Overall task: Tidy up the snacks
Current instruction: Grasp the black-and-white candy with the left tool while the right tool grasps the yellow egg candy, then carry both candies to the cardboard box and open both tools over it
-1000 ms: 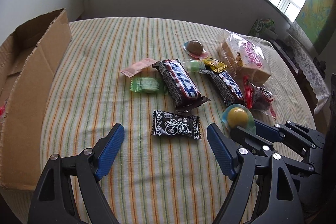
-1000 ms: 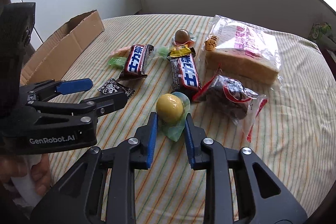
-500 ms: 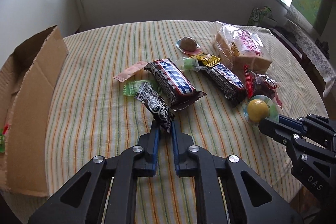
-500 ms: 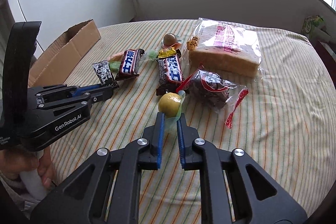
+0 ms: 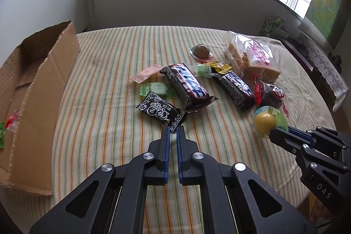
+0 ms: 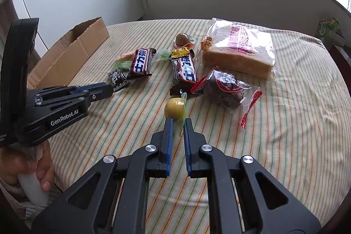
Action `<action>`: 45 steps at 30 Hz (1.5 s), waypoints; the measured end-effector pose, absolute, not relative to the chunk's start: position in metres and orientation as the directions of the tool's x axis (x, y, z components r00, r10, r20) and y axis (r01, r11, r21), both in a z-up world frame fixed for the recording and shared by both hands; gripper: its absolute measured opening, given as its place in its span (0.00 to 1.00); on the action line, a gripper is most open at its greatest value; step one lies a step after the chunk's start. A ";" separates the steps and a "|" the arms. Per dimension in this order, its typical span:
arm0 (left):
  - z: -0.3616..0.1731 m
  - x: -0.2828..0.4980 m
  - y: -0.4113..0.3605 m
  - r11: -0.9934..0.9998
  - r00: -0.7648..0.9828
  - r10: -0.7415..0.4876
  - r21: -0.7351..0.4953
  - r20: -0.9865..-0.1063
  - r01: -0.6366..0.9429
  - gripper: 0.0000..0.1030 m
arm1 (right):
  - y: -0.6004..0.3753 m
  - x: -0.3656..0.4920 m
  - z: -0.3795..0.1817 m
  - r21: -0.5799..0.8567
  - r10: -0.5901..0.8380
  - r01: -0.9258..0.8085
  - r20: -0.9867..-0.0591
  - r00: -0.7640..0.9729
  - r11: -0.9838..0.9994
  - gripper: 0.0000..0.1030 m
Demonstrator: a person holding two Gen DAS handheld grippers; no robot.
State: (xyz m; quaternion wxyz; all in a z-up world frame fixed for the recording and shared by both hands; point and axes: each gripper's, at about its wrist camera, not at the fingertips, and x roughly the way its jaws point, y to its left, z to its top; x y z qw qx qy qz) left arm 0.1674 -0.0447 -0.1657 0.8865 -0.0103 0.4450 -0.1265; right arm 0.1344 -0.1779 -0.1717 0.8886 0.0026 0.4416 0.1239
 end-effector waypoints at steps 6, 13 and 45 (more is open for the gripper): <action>-0.169 0.182 -0.036 0.965 0.563 -0.254 -0.169 -0.787 0.199 0.58 | -0.177 0.144 -0.182 0.114 0.219 -0.215 -0.798 0.562 0.970 0.23; -0.171 0.198 -0.039 0.973 0.573 -0.226 -0.159 -0.788 0.166 0.55 | -0.177 0.152 -0.182 0.123 0.226 -0.213 -0.788 0.573 0.969 0.22; -0.145 0.151 -0.012 0.956 0.632 -0.293 -0.221 -0.717 0.192 0.09 | -0.157 0.160 -0.179 0.077 0.191 -0.215 -0.790 0.582 0.974 0.63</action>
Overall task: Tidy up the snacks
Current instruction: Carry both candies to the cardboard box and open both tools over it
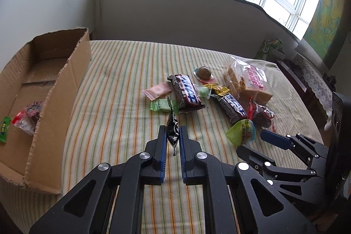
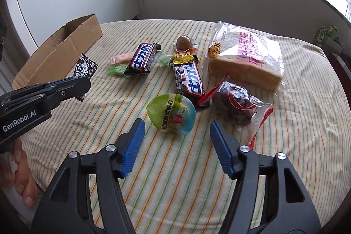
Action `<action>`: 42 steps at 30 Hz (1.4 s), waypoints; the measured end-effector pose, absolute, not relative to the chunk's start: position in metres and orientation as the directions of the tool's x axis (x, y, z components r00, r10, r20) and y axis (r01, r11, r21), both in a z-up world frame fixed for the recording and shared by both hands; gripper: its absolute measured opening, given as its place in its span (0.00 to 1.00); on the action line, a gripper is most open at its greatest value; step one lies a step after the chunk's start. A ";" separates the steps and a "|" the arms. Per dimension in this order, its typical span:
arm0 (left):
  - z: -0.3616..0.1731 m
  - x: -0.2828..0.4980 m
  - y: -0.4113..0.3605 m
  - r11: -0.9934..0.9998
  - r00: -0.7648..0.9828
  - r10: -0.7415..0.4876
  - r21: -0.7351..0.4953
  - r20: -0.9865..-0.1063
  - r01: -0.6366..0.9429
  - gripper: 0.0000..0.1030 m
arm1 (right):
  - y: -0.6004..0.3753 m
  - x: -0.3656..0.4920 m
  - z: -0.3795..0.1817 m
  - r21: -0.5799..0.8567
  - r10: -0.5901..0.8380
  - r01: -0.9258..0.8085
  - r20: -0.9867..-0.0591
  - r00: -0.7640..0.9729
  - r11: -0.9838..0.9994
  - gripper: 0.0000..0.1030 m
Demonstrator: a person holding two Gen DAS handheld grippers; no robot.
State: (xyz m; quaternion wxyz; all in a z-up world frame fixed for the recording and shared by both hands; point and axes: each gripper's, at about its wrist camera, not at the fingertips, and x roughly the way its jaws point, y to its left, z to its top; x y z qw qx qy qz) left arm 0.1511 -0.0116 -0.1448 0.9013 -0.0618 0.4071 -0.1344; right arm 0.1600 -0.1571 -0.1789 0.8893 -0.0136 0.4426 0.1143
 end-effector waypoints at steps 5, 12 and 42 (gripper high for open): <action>-0.145 0.152 -0.010 0.953 0.629 -0.304 -0.230 -0.715 0.199 0.09 | -0.153 0.167 -0.183 0.064 0.178 -0.214 -0.803 0.569 0.975 0.34; -0.139 0.146 -0.005 0.956 0.642 -0.293 -0.220 -0.708 0.194 0.09 | -0.156 0.147 -0.167 0.064 0.173 -0.196 -0.771 0.613 0.979 0.32; -0.081 0.096 0.115 0.980 0.801 -0.157 -0.194 -0.577 0.052 0.09 | -0.004 0.131 -0.081 -0.039 0.268 -0.395 -0.675 0.688 0.918 0.32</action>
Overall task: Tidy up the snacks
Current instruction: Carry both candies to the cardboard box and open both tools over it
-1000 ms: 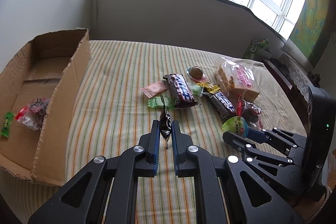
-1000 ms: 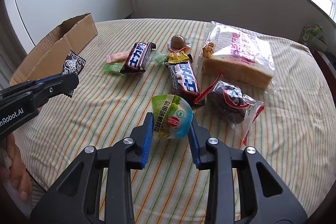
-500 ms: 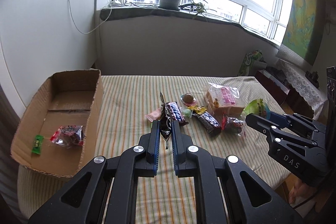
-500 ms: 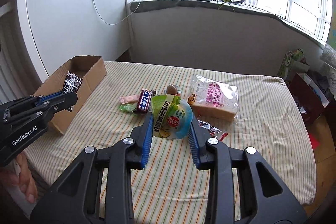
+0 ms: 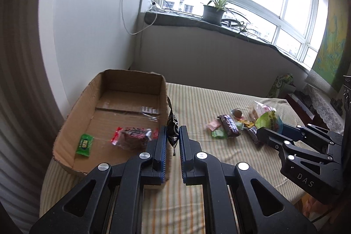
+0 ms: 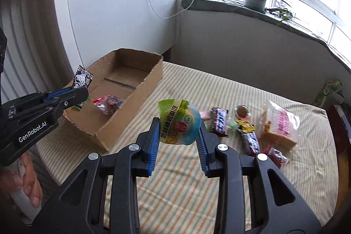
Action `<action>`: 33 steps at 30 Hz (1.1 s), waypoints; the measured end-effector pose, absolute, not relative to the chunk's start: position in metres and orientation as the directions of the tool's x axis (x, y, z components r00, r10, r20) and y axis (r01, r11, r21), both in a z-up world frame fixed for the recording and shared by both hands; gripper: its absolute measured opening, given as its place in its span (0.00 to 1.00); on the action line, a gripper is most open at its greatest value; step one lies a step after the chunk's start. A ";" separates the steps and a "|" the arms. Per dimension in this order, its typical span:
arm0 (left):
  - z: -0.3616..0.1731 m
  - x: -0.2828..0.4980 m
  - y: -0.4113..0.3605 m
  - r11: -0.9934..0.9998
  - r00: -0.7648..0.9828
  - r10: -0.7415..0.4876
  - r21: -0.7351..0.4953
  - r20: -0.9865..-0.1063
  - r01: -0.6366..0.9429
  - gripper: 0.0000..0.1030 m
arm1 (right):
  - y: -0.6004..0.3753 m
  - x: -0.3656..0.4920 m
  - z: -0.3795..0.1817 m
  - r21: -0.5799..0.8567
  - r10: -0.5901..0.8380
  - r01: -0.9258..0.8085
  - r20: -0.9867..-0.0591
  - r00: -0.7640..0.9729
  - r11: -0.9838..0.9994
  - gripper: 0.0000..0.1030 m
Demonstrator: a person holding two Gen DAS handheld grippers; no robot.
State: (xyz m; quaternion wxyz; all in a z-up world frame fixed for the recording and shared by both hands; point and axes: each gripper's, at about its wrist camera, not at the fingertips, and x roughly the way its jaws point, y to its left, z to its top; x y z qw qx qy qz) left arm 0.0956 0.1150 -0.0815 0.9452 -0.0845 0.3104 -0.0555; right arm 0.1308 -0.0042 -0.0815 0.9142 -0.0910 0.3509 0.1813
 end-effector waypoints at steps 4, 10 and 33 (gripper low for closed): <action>-0.094 0.099 0.160 0.977 0.795 -0.103 -0.211 -0.598 -0.033 0.09 | 0.045 0.140 -0.089 -0.033 0.331 -0.481 -0.684 0.650 0.876 0.32; -0.102 0.105 0.192 0.972 0.785 -0.075 -0.220 -0.615 -0.080 0.09 | 0.089 0.151 -0.092 -0.031 0.376 -0.543 -0.688 0.621 0.839 0.32; -0.105 0.103 0.218 0.955 0.781 -0.032 -0.250 -0.624 -0.160 0.68 | 0.095 0.160 -0.109 -0.025 0.371 -0.545 -0.707 0.602 0.838 0.48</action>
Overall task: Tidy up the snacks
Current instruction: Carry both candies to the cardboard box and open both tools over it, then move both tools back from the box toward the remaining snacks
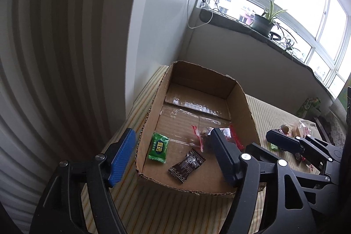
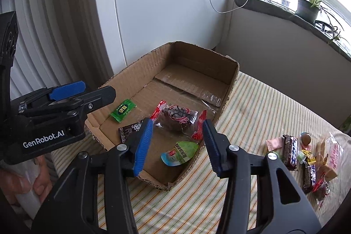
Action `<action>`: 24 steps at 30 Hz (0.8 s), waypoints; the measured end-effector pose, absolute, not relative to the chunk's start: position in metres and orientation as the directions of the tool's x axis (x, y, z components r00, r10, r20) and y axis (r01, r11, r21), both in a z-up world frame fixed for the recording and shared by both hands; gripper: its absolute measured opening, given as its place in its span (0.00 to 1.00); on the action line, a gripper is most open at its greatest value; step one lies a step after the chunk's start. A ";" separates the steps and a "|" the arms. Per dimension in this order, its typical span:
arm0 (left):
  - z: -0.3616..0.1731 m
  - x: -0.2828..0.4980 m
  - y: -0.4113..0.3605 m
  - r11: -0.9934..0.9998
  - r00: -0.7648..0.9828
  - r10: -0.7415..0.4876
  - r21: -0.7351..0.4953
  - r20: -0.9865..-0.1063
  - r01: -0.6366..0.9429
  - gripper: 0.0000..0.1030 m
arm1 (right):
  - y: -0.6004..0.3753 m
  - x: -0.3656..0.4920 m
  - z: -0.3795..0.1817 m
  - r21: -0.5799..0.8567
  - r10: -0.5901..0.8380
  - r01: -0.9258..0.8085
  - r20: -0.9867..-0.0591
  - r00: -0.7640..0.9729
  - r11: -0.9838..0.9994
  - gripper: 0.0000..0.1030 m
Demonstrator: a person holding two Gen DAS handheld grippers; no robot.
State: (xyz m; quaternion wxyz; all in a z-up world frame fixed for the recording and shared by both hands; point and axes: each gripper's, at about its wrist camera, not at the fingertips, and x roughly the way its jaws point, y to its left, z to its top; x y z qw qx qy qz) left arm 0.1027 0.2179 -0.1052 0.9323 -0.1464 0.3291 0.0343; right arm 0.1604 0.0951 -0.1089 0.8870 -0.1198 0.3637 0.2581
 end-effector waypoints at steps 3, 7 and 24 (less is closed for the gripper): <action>-0.104 0.101 0.218 0.954 0.782 -0.025 -0.248 -0.623 -0.167 0.68 | 0.093 0.158 -0.107 -0.024 0.370 -0.537 -0.700 0.611 0.843 0.51; -0.101 0.098 0.217 0.955 0.784 -0.014 -0.241 -0.621 -0.173 0.69 | 0.087 0.158 -0.104 -0.006 0.378 -0.524 -0.686 0.621 0.852 0.61; -0.081 0.112 0.132 0.985 0.784 -0.036 -0.155 -0.620 -0.078 0.74 | -0.044 0.148 -0.098 0.060 0.311 -0.362 -0.652 0.691 0.930 0.61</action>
